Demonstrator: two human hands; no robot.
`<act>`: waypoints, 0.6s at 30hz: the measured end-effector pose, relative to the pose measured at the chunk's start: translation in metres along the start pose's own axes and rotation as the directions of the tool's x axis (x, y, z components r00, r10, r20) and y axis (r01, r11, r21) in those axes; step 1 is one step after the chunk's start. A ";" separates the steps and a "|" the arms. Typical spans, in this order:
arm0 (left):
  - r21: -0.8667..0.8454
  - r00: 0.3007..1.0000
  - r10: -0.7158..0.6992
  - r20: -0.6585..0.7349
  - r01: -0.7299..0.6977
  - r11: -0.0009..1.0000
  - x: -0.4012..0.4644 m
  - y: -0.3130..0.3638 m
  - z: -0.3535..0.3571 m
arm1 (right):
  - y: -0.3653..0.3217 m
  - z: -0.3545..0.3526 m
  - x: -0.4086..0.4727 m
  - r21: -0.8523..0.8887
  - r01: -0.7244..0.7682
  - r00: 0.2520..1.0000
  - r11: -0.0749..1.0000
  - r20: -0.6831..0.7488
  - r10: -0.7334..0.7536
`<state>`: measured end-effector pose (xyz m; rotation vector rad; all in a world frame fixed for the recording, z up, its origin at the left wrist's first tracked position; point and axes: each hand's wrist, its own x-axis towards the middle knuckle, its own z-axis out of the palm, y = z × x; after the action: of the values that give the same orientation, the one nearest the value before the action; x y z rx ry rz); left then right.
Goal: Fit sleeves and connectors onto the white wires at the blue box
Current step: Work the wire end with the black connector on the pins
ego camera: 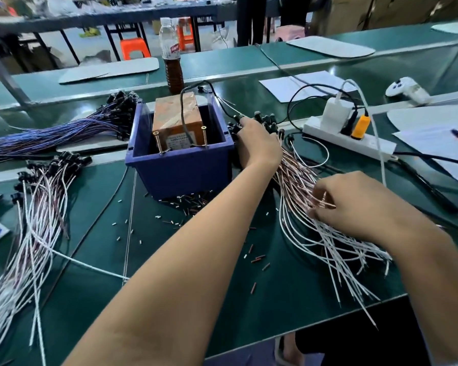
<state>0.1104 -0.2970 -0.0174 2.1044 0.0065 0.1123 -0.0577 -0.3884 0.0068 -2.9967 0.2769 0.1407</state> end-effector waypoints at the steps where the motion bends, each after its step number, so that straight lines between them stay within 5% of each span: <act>1: -0.037 1.000 0.012 -0.018 -0.013 0.999 -0.004 -0.001 0.002 | -0.002 -0.001 0.000 0.005 -0.003 1.000 1.000 0.001 0.003; 5: -0.112 0.999 0.028 -0.014 -0.030 0.993 -0.024 -0.005 -0.004 | -0.012 -0.012 -0.006 0.059 -0.015 0.992 0.998 -0.125 0.022; 8: -0.092 0.983 0.108 0.147 -0.095 0.991 -0.042 -0.014 -0.027 | -0.023 -0.021 -0.013 0.112 0.008 0.979 0.994 -0.201 0.014; 14: 0.015 0.765 0.017 0.643 -0.035 0.999 -0.063 -0.058 -0.113 | -0.084 -0.015 -0.005 0.345 0.224 0.917 0.912 -0.392 -0.077; 18: 0.234 0.832 -0.114 0.544 -0.020 0.972 -0.058 -0.094 -0.182 | -0.134 0.007 0.009 0.412 0.293 0.947 0.863 -0.249 -0.202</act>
<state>0.0417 -0.0952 -0.0103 2.2949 -0.2911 -0.5627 -0.0246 -0.2587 0.0149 -2.5532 -0.0611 -0.2213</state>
